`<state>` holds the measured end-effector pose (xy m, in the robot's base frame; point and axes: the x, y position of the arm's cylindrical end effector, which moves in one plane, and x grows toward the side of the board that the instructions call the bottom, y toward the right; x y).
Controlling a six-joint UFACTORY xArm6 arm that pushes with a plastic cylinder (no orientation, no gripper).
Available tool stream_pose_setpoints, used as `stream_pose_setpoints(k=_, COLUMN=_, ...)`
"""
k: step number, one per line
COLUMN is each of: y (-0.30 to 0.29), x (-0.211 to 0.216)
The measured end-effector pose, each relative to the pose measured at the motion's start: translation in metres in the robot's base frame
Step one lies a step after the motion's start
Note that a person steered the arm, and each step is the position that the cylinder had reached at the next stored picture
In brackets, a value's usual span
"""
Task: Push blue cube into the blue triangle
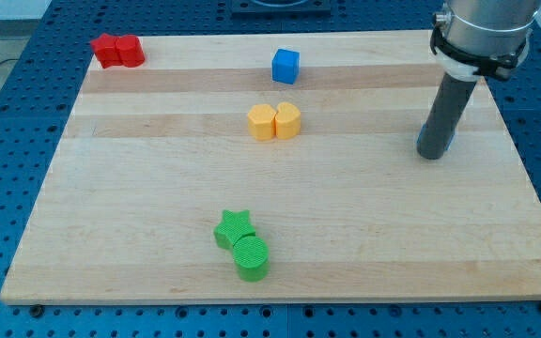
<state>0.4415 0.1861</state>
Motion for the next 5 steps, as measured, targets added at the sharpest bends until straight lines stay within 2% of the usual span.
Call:
stream_pose_setpoints(k=1, y=-0.032, x=0.013)
stream_pose_setpoints(k=2, y=-0.068, x=-0.008)
stream_pose_setpoints(k=4, y=-0.087, x=-0.103)
stream_pose_setpoints(k=5, y=-0.146, x=-0.116)
